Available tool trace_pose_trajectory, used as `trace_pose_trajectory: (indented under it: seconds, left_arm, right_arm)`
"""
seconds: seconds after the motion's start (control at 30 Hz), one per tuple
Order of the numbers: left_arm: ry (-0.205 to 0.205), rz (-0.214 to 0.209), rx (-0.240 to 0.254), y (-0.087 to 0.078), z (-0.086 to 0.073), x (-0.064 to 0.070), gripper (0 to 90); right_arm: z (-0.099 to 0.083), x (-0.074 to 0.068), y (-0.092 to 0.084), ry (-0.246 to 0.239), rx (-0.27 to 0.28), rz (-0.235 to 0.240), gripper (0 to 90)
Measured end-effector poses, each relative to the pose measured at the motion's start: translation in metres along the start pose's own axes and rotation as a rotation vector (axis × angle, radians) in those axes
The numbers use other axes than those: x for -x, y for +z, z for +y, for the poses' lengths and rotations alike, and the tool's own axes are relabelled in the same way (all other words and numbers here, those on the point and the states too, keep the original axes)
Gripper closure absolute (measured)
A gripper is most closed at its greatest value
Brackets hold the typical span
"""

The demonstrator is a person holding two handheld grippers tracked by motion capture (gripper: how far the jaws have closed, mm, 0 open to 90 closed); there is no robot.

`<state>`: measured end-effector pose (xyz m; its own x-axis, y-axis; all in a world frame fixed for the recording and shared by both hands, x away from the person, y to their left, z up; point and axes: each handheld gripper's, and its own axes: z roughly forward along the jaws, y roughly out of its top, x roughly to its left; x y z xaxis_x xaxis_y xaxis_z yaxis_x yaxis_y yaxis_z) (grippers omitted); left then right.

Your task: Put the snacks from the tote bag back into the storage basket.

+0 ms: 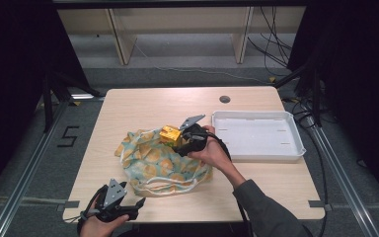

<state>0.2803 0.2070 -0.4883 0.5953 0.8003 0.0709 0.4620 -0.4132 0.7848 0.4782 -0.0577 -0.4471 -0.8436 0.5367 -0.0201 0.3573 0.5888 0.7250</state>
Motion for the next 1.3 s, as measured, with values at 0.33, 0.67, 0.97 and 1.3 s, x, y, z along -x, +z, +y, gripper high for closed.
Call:
trace_pose_trajectory:
  seconds: [0.33, 0.67, 0.97, 1.3]
  left_arm:
    - [0.033, 0.006, -0.005, 0.001, 0.0, 0.0, 17.5]
    - [0.035, 0.004, -0.019, 0.001, -0.001, 0.0, 17.5]
    - [0.014, 0.005, -0.012, 0.002, -0.001, 0.0, 17.5]
    - [0.018, 0.004, -0.028, 0.003, -0.002, 0.001, 17.5]
  right_arm:
    - [0.014, 0.005, 0.009, -0.032, 0.01, 0.021, 31.0]
    - [0.026, 0.006, 0.021, -0.058, -0.006, 0.056, 35.8]
    - [0.032, 0.004, 0.034, -0.097, -0.038, 0.057, 41.4]
    - [0.03, 0.007, 0.04, -0.108, -0.045, 0.049, 49.5]
